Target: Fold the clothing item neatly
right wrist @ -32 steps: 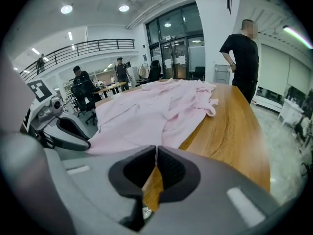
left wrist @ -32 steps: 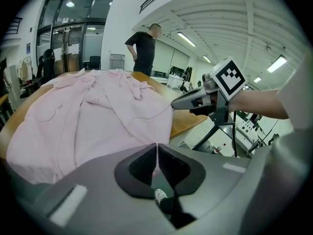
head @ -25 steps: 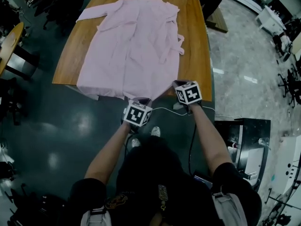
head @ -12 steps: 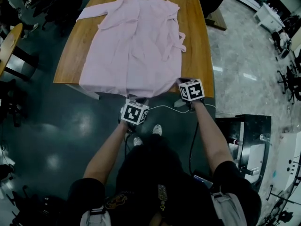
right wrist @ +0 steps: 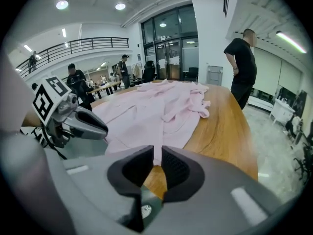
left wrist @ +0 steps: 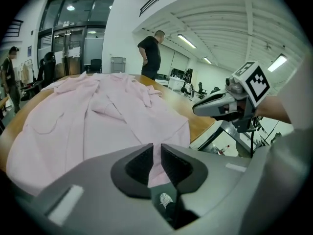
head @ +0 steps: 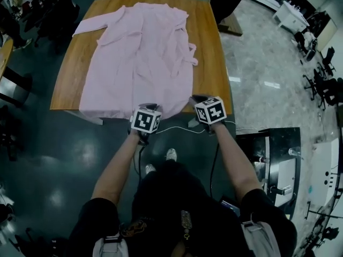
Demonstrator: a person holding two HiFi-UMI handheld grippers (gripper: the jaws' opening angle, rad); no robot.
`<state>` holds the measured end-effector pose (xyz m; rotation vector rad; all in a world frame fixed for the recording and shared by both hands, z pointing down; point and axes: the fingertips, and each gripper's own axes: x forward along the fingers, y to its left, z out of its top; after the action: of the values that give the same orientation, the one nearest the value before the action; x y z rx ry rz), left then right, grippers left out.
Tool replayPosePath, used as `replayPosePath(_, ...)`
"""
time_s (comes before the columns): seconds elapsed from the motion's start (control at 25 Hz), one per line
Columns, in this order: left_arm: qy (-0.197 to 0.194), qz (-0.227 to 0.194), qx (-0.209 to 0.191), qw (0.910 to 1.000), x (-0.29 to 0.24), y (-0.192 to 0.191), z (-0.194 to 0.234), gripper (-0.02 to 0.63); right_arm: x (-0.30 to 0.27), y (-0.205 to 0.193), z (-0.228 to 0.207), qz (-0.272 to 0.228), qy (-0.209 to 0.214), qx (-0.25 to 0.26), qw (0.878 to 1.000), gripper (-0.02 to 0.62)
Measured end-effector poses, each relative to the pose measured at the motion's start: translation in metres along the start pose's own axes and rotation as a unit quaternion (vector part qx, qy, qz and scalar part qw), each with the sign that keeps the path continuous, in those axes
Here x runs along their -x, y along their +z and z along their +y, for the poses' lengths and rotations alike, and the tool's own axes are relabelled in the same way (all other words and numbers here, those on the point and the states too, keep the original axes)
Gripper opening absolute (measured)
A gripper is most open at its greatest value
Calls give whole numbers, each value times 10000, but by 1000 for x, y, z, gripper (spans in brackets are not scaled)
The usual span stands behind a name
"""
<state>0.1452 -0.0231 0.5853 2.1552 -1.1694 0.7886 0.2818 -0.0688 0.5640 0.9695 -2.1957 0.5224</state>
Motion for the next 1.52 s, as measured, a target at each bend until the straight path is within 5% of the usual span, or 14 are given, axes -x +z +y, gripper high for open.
replayPosePath(0.2,-225,151,-17,9996,-28,7,-4,125,-6,7,19,-64,298,78,9995,38)
replayPosePath(0.44,-386,376,-4,9985,-43,0,-14,42,-11,3,24,-42,462,63,9989,38)
replayPosePath(0.76,-482,289,-183,9983,-15,-18,-46,40,-16,16,54,-231,1031,-399,9936,40)
replayPosePath(0.92,-424,221,-342,9983,0,-29,-55,40,-26,10,82,-27,1378,-739,9877,126)
replayPosePath(1.16,-414,173,-600,9972,18,-40,-69,43,-43,-2,110,392,1595,-1030,9810,129)
replayPosePath(1.28,-492,147,-677,9964,26,-46,-73,59,-45,-12,117,605,1564,-896,9818,11)
replayPosePath(1.52,-378,112,-434,9983,51,-67,-41,75,-30,-35,128,751,1701,-489,9813,9)
